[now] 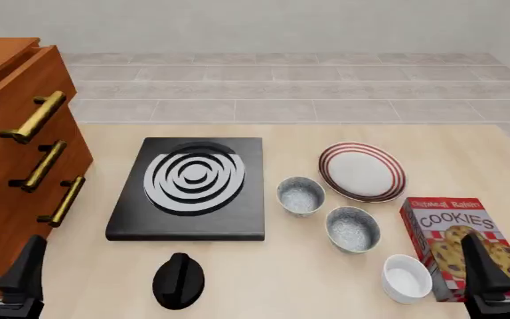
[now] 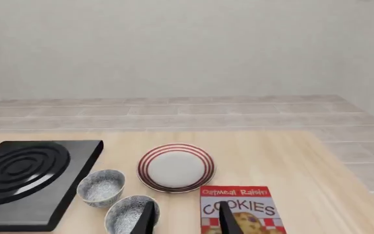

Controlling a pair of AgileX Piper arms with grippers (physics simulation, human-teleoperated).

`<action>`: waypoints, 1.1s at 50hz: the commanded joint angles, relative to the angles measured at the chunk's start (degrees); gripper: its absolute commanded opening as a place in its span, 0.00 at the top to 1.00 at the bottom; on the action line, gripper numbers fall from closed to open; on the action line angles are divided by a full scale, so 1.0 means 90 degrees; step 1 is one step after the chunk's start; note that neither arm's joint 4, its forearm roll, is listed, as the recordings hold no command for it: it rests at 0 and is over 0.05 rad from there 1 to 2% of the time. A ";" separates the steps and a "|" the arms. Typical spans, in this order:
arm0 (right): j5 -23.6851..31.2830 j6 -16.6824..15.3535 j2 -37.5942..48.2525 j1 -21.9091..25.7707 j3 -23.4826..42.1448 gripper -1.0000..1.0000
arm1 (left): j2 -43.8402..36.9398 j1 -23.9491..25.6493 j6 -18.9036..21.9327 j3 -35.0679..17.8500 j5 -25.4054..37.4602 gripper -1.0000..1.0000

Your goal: Pick the akita bowl from table center and place it on the plate.

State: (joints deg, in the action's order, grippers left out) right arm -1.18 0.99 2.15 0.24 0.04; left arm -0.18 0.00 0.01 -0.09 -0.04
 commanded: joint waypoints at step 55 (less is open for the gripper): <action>-0.1234 -0.0930 0.3579 0.1614 0.1742 0.00 | 0.0019 -0.0030 -0.0002 -0.0442 0.0474 0.00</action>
State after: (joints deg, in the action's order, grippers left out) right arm -15.52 -5.51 30.87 10.66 10.79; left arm -0.01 -0.25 0.00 -3.95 4.11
